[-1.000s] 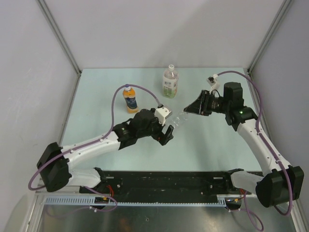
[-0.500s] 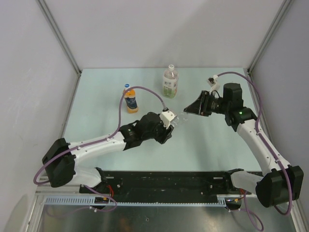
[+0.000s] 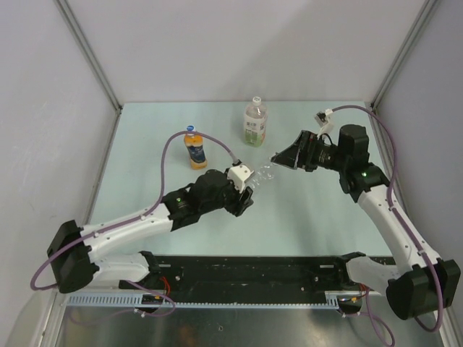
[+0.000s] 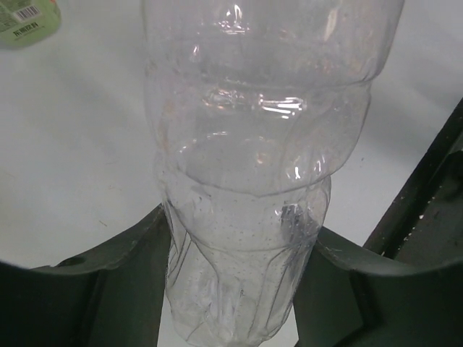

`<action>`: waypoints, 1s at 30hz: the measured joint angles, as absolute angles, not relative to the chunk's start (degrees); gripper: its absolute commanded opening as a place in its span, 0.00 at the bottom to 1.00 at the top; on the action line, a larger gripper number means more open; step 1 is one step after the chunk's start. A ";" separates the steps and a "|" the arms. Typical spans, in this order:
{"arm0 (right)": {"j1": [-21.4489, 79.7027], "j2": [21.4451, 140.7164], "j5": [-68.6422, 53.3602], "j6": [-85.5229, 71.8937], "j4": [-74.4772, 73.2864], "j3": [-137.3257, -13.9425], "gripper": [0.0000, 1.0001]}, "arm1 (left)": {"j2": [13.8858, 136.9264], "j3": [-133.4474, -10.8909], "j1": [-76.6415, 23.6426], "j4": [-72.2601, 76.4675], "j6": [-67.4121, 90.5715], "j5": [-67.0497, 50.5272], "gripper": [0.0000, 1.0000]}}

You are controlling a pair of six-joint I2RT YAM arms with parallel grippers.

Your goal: Unscrew the bottle caps

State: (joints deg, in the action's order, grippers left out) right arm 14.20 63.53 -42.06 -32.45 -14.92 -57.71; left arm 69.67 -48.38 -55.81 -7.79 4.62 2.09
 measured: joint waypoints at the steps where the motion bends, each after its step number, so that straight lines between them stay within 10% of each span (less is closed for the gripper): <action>1: 14.41 62.70 -41.34 -32.75 -14.39 -57.71 0.98 | 68.60 -48.07 -55.81 -7.79 4.82 2.35 0.28; 30: 38.68 65.47 2.39 -39.46 -13.39 -64.55 0.98 | 68.90 -50.81 -61.80 -17.89 10.76 32.73 0.00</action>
State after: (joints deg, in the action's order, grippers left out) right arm 38.68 65.47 2.39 -39.46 -13.39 -64.55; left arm 68.90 -50.81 -61.80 -17.89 10.76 32.73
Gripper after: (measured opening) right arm 0.992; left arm 0.612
